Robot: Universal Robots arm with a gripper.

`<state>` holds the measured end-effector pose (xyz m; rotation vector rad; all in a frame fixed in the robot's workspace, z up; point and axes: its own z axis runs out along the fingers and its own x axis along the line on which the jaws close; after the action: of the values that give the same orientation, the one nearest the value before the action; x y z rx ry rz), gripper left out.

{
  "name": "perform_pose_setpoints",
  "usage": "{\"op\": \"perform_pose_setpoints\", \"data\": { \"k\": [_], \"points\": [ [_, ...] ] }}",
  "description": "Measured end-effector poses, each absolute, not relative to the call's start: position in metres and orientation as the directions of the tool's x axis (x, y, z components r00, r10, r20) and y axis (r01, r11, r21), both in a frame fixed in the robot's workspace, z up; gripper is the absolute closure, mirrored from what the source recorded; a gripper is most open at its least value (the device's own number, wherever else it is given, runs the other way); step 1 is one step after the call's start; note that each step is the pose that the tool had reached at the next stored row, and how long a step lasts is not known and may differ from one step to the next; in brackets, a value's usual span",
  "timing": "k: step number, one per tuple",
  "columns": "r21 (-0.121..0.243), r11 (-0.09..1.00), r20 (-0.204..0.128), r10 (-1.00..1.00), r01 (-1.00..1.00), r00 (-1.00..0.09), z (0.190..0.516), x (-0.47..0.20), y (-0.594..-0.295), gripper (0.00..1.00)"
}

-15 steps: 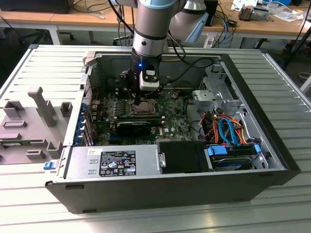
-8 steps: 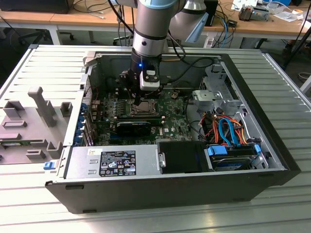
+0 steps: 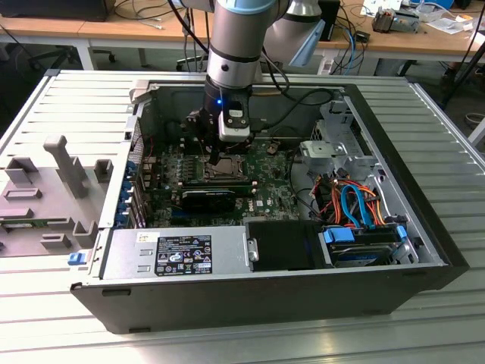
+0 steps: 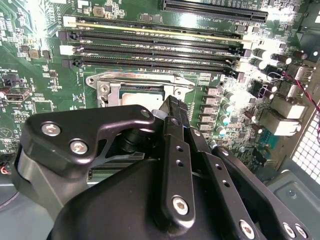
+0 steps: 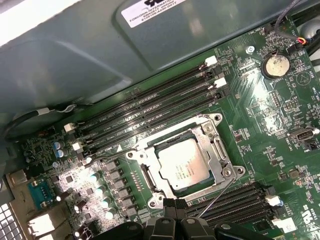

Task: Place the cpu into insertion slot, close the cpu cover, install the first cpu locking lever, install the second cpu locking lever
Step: 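Install the first cpu locking lever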

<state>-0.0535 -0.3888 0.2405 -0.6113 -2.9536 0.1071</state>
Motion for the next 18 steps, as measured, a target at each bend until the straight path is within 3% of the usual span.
{"op": "perform_pose_setpoints", "data": {
  "k": [18],
  "points": [
    [-0.094,0.928,0.106,0.369,0.360,-0.923,0.2405,-0.0535,-0.3888,0.89]
  ]
}}
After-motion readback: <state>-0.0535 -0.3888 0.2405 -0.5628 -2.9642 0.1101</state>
